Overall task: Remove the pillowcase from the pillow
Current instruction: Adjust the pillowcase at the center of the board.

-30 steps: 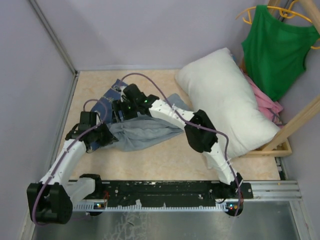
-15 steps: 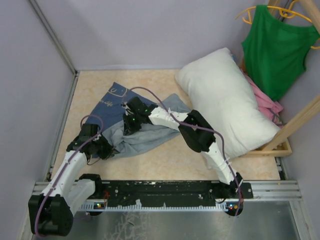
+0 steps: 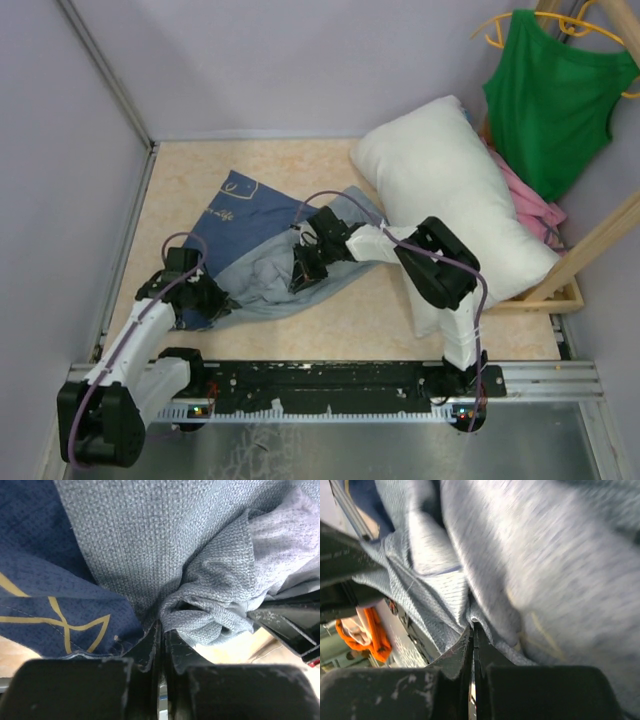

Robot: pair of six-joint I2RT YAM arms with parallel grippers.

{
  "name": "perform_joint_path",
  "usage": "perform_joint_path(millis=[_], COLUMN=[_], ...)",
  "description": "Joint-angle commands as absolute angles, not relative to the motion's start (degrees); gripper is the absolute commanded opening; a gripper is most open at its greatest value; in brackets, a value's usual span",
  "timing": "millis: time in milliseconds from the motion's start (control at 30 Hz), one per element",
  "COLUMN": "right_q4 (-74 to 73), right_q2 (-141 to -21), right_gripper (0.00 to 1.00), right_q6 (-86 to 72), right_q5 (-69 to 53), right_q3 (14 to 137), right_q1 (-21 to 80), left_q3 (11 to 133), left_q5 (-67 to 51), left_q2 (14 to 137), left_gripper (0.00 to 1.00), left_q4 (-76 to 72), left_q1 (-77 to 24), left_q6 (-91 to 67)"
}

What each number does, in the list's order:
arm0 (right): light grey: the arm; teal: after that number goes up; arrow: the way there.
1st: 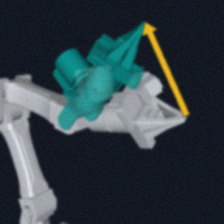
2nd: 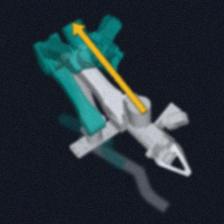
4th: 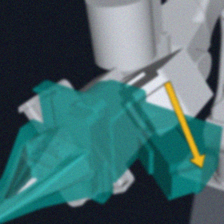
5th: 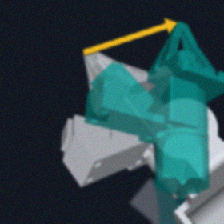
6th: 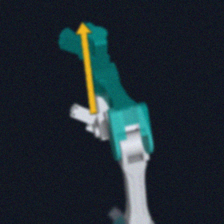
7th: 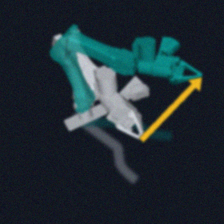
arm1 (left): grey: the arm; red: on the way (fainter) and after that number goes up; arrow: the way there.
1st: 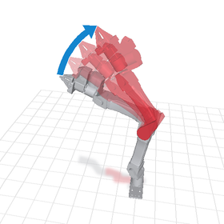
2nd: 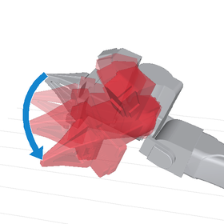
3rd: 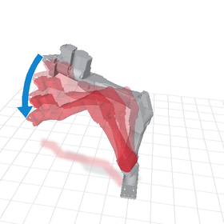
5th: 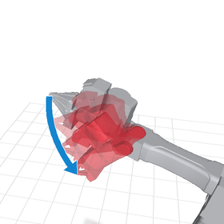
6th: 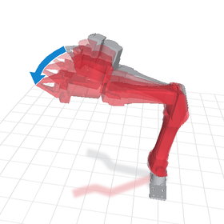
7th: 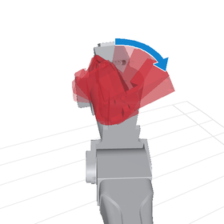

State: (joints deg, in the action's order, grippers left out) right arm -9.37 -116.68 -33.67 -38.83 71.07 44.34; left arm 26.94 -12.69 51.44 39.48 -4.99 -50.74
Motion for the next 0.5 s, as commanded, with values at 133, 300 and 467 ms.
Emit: perform_joint_path(millis=[133, 300, 467], right_q4=[-18.82, -25.71, -15.21], right_q2=[-109.11, -105.29, -98.68], right_gripper=[0.03, 0.3, 0.81], right_q6=[-18.81, -11.26, -16.92], right_q5=[-39.31, -35.6, -30.6], right_q3=[69.83, 72.33, 70.8], right_q1=[44.8, 44.63, 43.95], left_q3=[35.74, 42.17, 41.15], left_q5=[-23.0, -22.36, -18.12], left_q2=[56.33, 64.08, 69.06], left_gripper=[0.89, 0.99, 0.98], left_q4=[30.88, 34.67, 35.79], left_q1=[-4.85, -4.83, -4.88], left_q6=[-37.1, -32.29, -30.41])
